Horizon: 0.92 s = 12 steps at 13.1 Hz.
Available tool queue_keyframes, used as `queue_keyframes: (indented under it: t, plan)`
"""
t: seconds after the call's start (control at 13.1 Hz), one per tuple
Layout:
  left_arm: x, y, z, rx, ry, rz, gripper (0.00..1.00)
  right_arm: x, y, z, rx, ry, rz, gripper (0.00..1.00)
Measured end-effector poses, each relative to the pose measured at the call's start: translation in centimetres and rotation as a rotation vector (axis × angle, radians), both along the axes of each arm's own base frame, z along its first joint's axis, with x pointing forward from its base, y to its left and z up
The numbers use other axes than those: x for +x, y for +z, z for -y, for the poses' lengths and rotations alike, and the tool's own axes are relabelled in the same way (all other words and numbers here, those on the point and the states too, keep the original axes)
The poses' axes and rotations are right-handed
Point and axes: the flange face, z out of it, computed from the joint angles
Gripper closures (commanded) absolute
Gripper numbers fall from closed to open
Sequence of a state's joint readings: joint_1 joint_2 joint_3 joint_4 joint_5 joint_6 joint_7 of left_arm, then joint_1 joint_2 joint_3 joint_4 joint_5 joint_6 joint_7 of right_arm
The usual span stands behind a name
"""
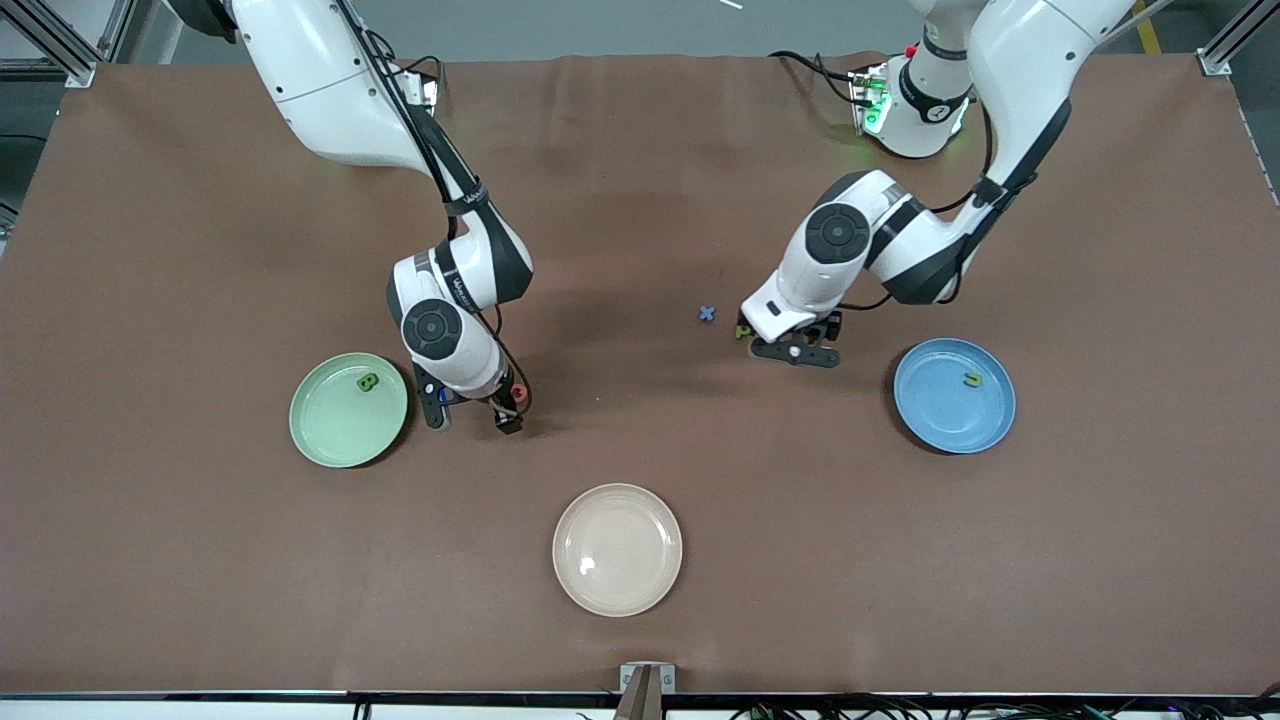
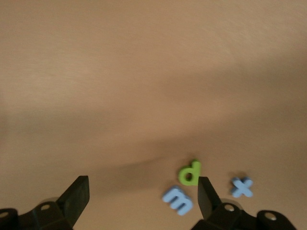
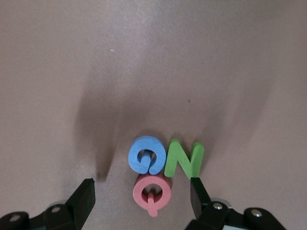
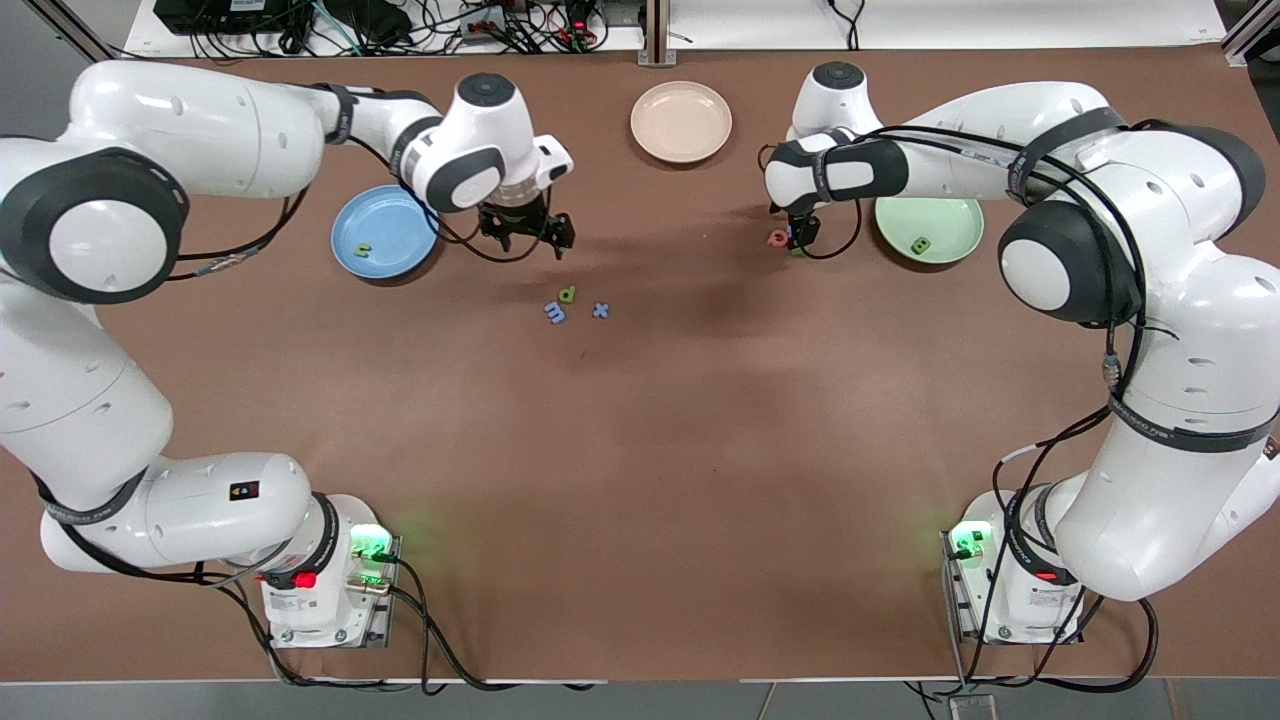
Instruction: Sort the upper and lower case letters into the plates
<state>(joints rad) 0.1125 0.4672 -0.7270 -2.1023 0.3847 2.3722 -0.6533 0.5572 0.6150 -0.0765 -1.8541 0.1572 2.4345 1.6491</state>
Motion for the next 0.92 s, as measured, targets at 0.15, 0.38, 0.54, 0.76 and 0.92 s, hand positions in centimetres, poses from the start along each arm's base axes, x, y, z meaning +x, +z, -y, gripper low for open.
queue_keyframes:
  t: [0.15, 0.38, 0.54, 0.76, 0.92]
  plan:
    - [-0.6, -0.7, 1.7, -0.012, -0.027, -0.015, 0.06, -0.2, 0.0, -0.4, -0.002, -0.024, -0.001, 0.20]
    - [-1.3, -2.3, 2.6, -0.008, -0.065, -0.033, 0.13, -0.5, -0.2, -0.8, -0.004, -0.032, -0.004, 0.27]
    - [-1.6, -3.5, 2.7, -0.002, -0.083, -0.049, 0.19, -0.5, -0.5, -0.9, -0.005, -0.032, -0.004, 0.38]
    - [-2.5, -4.7, 3.3, -0.003, -0.101, -0.073, 0.26, -0.4, -0.7, -0.9, -0.003, -0.034, 0.004, 0.71]
    - [-2.8, -5.2, 3.7, -0.008, -0.118, -0.071, 0.29, -0.4, -0.7, -1.1, -0.001, -0.032, 0.007, 0.98]
